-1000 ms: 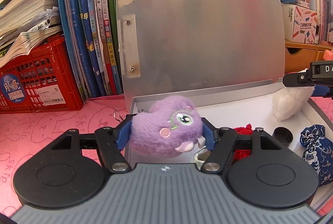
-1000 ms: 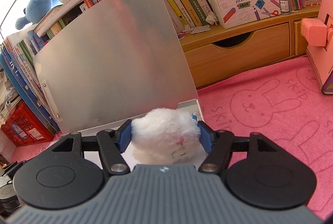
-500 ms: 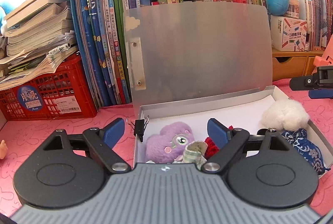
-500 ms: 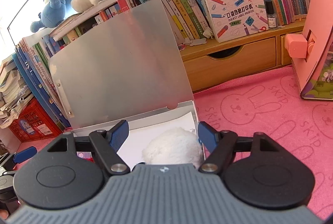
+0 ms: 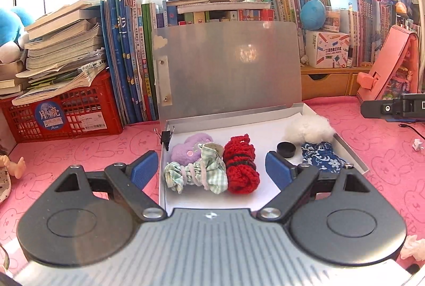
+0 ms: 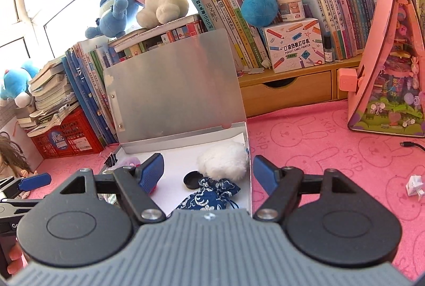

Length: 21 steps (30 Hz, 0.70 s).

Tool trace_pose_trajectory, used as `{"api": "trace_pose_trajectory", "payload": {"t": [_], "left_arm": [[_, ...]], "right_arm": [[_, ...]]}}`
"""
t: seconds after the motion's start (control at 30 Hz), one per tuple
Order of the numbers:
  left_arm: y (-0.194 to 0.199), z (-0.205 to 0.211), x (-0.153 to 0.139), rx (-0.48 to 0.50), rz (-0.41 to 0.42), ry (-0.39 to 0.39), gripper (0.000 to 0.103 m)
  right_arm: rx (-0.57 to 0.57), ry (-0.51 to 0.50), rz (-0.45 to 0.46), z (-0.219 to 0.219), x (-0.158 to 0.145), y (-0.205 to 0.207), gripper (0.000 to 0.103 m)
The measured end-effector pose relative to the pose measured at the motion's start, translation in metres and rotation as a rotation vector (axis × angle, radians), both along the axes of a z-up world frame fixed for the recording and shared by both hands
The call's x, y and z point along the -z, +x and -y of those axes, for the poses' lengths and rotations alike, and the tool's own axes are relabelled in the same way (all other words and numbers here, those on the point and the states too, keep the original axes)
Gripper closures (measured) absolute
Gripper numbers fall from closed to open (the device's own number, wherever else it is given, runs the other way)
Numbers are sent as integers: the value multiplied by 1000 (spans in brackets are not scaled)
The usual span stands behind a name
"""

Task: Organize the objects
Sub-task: 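Withdraw the left tool to the folded white paper while the right tool approaches the black lens cap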

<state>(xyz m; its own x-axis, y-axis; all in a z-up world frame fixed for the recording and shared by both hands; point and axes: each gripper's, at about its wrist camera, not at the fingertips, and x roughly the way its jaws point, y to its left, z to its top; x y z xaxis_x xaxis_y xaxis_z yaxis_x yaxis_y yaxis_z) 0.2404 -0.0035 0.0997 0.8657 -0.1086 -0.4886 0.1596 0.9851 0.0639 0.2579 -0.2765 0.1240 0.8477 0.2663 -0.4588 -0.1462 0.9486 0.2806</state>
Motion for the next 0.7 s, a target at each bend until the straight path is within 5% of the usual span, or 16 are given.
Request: {"api": "trace_pose_trajectory", "payload": {"t": [0.7], "left_arm": [[-133,0,23,57,13,-92,11]], "right_arm": [[-14,-104,63,7,17,-120,18]]}}
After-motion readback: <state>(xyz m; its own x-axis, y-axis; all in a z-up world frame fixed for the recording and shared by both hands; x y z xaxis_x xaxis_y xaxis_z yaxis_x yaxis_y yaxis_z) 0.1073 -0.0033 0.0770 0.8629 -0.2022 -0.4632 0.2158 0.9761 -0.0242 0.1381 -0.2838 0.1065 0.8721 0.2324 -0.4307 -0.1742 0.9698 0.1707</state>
